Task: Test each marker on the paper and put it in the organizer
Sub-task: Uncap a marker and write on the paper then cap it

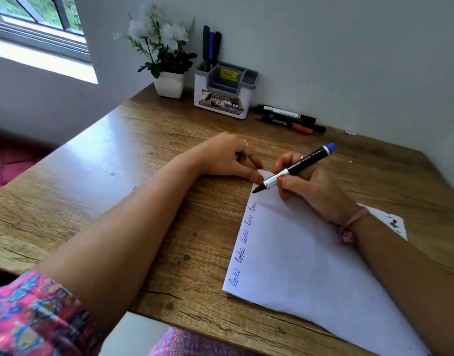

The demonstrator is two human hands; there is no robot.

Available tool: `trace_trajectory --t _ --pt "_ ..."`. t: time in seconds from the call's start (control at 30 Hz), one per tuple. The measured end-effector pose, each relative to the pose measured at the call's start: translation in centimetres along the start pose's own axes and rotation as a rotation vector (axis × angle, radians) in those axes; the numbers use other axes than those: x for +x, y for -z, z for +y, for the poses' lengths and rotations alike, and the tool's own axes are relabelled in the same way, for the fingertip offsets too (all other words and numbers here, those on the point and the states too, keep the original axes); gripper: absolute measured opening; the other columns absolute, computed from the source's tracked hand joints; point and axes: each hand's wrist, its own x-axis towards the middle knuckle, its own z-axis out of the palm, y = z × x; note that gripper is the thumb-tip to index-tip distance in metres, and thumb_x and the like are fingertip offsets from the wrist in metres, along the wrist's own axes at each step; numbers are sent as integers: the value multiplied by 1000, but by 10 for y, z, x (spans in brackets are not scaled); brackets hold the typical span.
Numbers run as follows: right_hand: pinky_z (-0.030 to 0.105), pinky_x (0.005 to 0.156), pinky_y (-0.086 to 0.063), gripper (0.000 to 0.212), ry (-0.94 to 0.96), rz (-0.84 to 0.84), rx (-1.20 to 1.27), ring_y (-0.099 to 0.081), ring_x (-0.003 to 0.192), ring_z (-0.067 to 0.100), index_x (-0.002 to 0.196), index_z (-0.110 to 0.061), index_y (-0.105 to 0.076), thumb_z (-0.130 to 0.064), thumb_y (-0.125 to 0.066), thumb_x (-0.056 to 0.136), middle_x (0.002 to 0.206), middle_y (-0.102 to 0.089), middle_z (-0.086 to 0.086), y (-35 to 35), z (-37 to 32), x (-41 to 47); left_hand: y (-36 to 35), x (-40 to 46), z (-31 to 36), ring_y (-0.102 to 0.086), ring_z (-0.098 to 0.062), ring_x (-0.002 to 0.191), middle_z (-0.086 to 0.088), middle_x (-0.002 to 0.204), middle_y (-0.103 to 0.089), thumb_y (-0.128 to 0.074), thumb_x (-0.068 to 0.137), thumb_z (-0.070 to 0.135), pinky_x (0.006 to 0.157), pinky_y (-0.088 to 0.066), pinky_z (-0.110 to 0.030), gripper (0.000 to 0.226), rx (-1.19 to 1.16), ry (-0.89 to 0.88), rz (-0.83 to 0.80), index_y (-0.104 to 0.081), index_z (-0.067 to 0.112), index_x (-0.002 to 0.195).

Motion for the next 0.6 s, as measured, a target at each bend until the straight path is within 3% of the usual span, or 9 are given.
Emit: trace_trajectory --t 0.2,0.37,0.6 --pt "16 55 -47 12 -47 -76 -34 -54 53 5 81 -11 -57 -3 -53 74 67 -69 -8 2 -6 7 0 2 0 -45 -4 59 14 62 -50 -71 71 52 57 -32 -23 34 -42 -3 -8 -70 35 100" --pt "18 44 -38 8 -50 117 -28 -44 43 9 70 -12 -53 -5 -50 70 48 -51 -2 0 1 14 0 2 1 -44 -5 60 13 62 -49 -72 69 53 57 -31 -24 35 -52 4 -9 -70 35 100" --pt "19 46 -34 7 -43 72 -146 -40 48 8 70 -14 -52 -8 -51 70 55 -50 0 -5 2 10 -1 1 0 -47 4 55 14 58 -52 -75 66 53 58 -34 -22 33 -113 28 7 -71 36 93"
